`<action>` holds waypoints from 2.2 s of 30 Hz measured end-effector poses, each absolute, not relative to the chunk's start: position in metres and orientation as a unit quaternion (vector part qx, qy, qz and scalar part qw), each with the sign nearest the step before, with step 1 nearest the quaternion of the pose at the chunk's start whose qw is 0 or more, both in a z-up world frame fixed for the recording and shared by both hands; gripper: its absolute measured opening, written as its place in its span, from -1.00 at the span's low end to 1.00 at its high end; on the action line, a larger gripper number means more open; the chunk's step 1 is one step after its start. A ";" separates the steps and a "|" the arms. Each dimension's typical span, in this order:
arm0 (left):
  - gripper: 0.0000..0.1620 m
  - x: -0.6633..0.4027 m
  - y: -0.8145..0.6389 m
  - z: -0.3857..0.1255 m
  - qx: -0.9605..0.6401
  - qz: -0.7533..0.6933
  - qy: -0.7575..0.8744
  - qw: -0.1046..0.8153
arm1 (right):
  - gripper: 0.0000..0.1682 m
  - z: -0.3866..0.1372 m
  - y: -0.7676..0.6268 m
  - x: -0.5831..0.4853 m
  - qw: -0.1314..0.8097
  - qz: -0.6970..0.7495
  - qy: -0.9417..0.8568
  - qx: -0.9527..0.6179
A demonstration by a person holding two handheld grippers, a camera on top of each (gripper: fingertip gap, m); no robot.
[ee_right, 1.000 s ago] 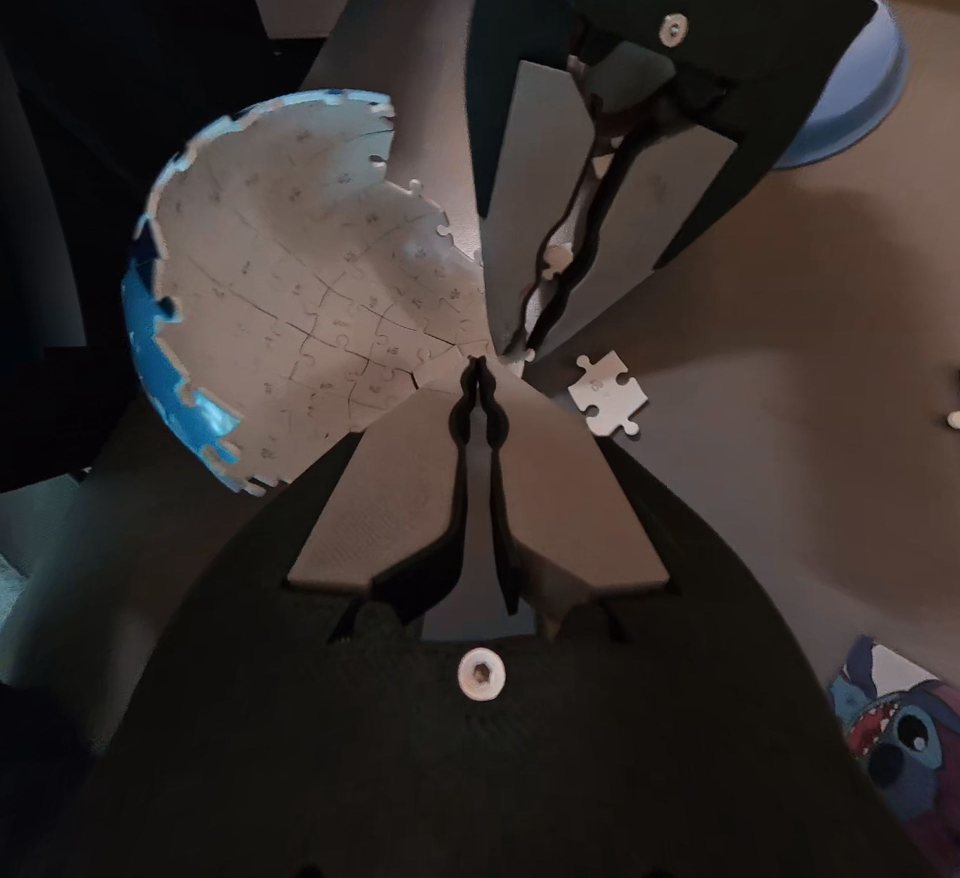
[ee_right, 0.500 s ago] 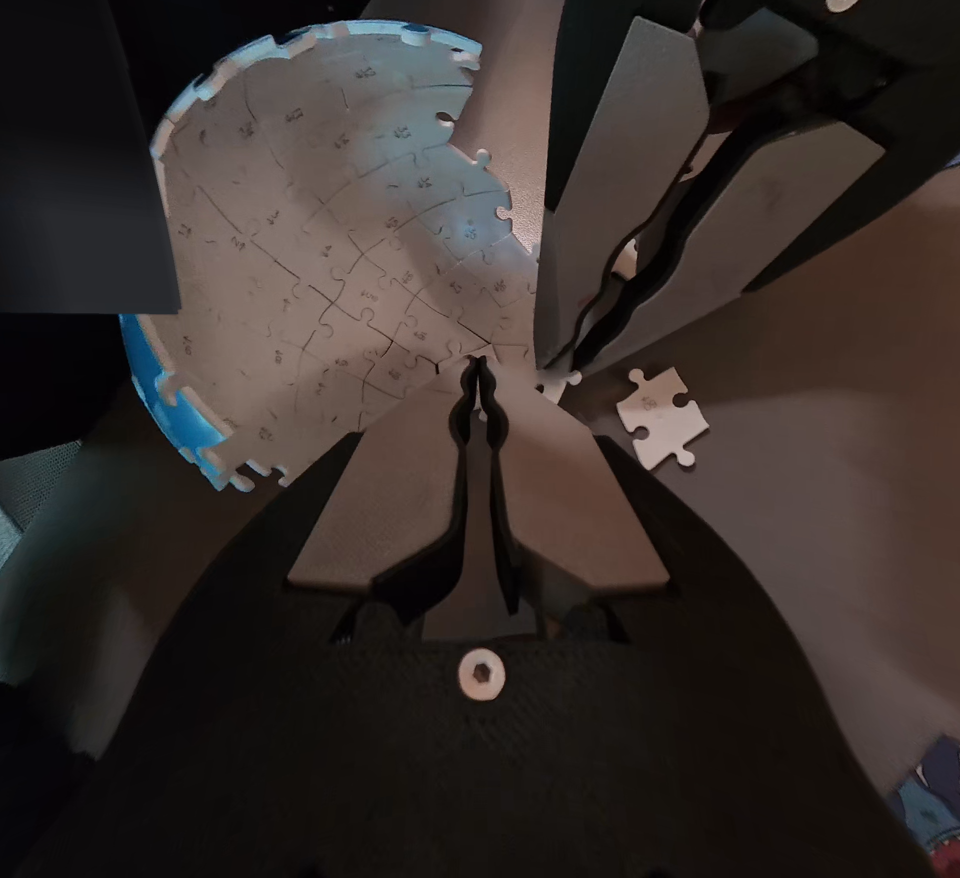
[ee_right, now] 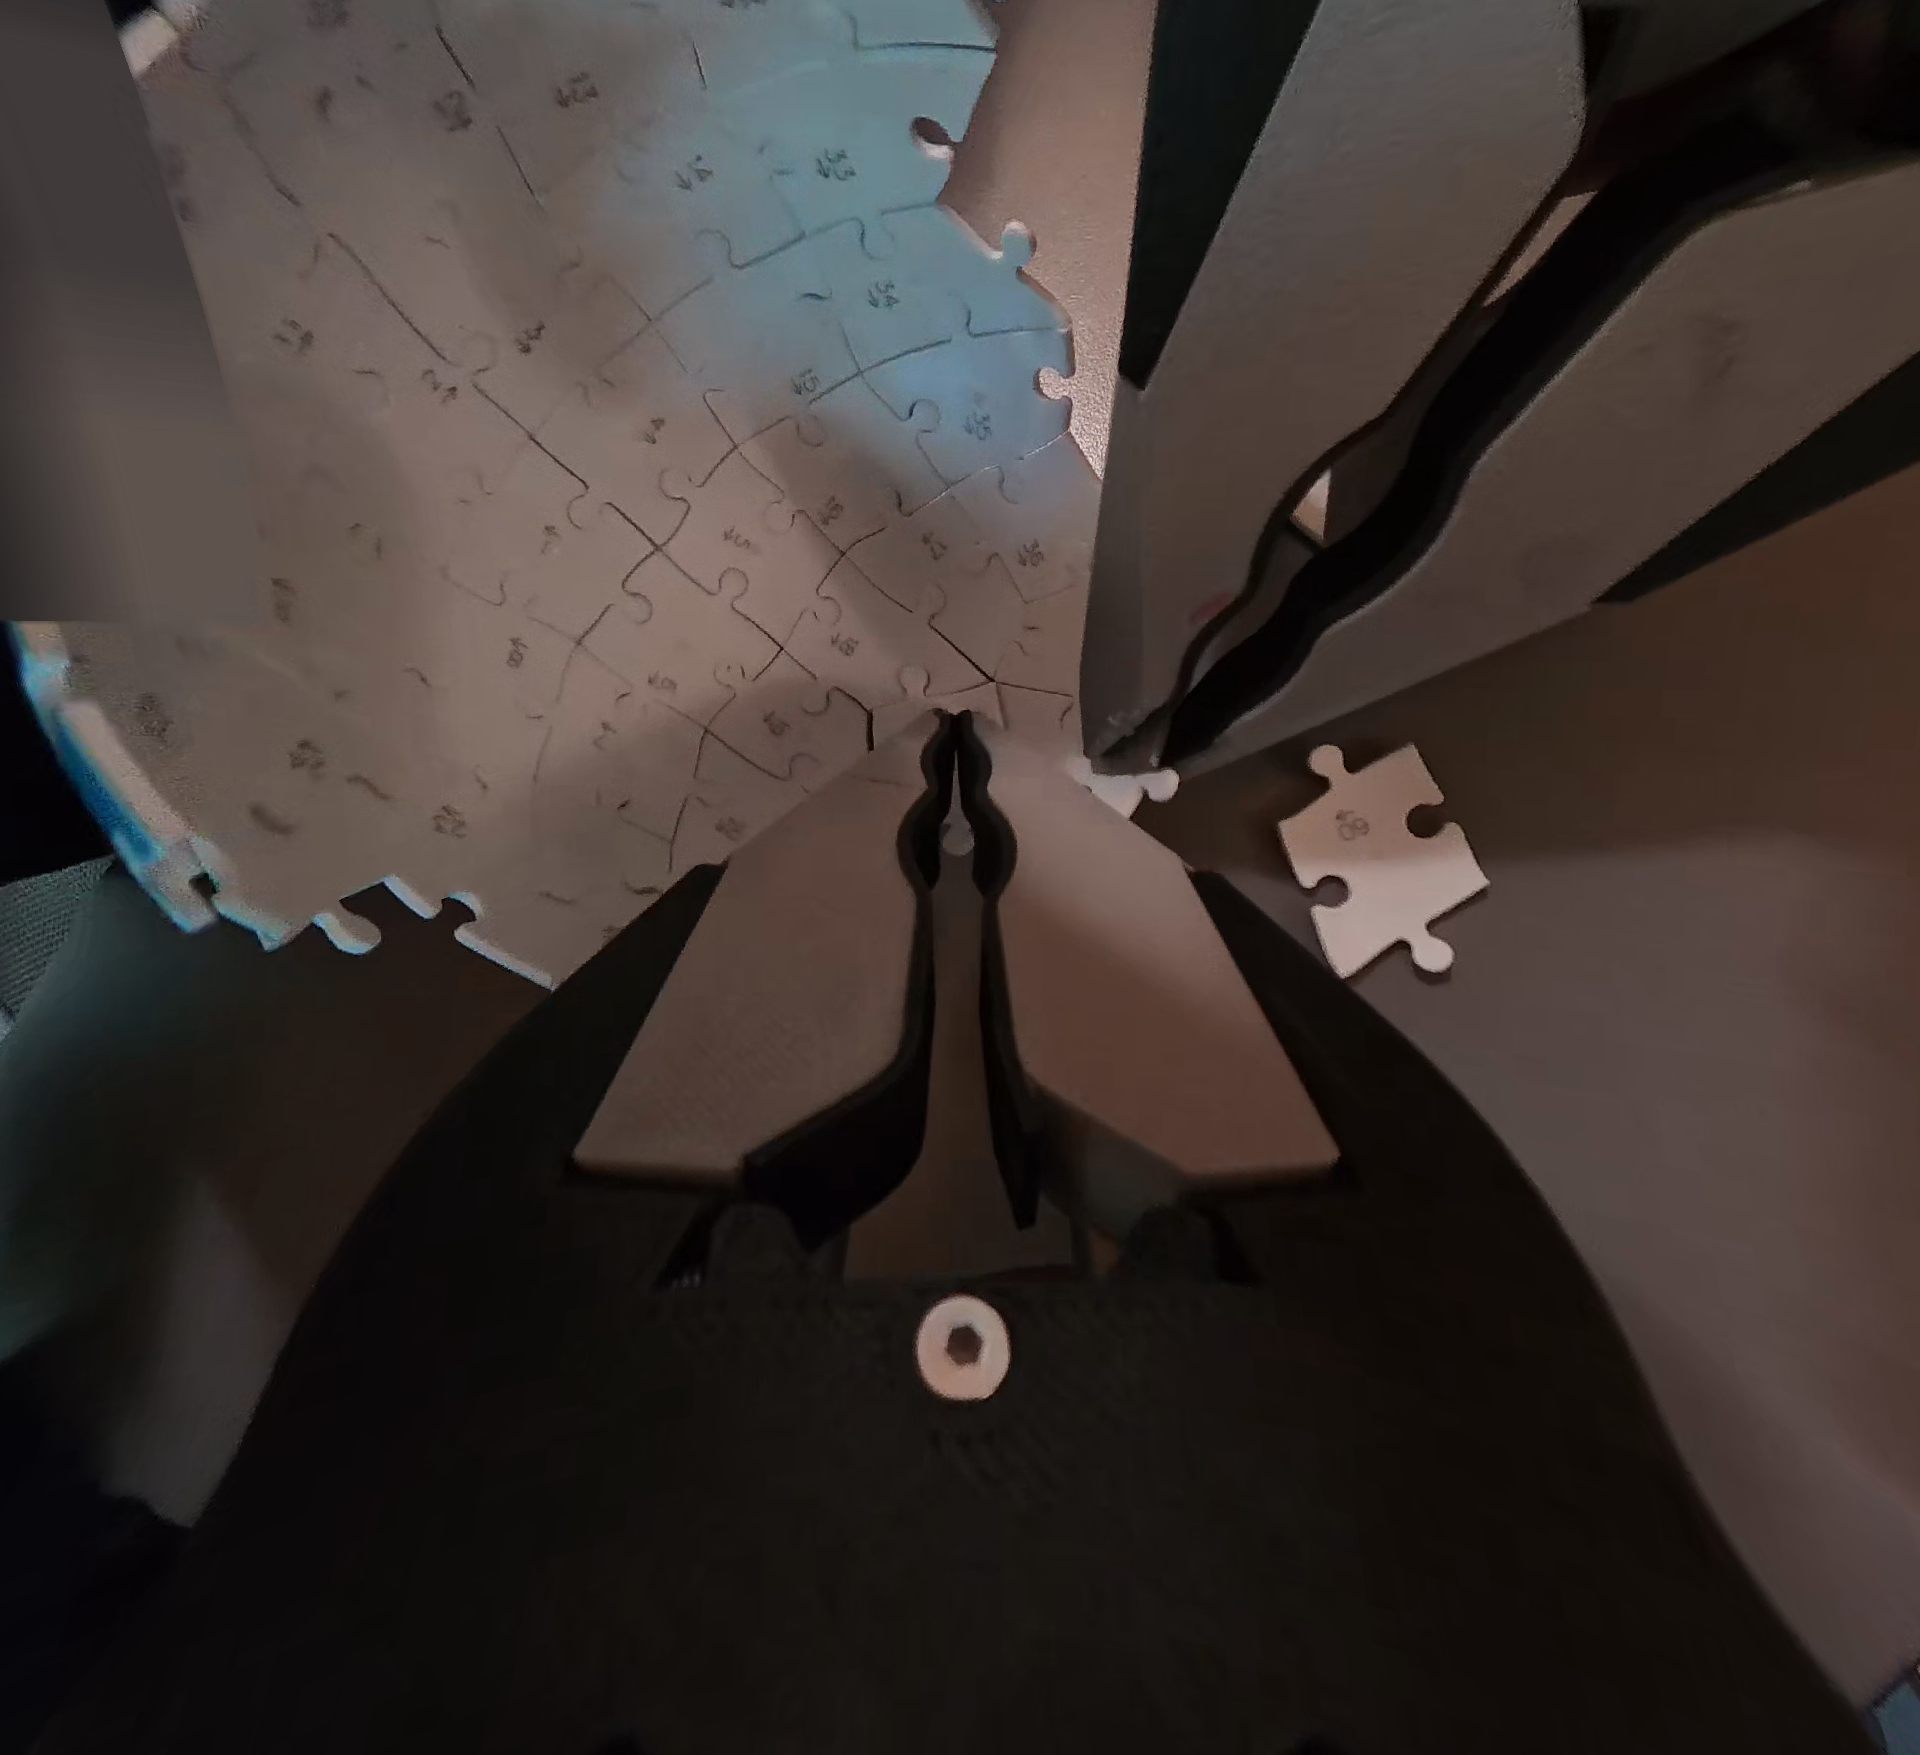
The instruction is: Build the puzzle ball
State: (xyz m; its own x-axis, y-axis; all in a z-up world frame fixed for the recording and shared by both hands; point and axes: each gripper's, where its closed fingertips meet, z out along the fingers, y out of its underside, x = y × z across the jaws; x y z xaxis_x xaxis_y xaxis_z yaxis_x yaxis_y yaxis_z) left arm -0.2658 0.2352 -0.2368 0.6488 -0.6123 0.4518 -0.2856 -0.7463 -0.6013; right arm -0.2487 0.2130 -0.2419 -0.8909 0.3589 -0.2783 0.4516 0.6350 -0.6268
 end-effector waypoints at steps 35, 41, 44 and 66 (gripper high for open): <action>-0.95 -0.264 0.239 -0.239 -0.873 -0.338 0.253 0.243 | -1.00 -0.245 0.216 -0.254 -0.008 -0.333 0.921 0.201; -0.95 -0.262 0.238 -0.239 -0.874 -0.337 0.254 0.243 | -1.00 -0.245 0.215 -0.255 -0.014 -0.337 0.922 0.193; -0.95 -0.262 0.238 -0.239 -0.873 -0.337 0.255 0.242 | -1.00 -0.245 0.214 -0.256 -0.026 -0.335 0.924 0.181; -0.94 -0.259 0.233 -0.239 -0.868 -0.353 0.260 0.232 | -1.00 -0.246 0.207 -0.267 -0.120 -0.312 0.939 0.080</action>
State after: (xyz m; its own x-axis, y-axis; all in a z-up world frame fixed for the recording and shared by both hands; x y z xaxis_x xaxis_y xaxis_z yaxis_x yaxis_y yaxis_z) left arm -0.2593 0.2330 -0.2391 0.6159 -0.6150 0.4924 -0.2867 -0.7571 -0.5870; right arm -0.2671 0.2074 -0.2461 -0.9582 0.2258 0.1759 0.0754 0.7919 -0.6060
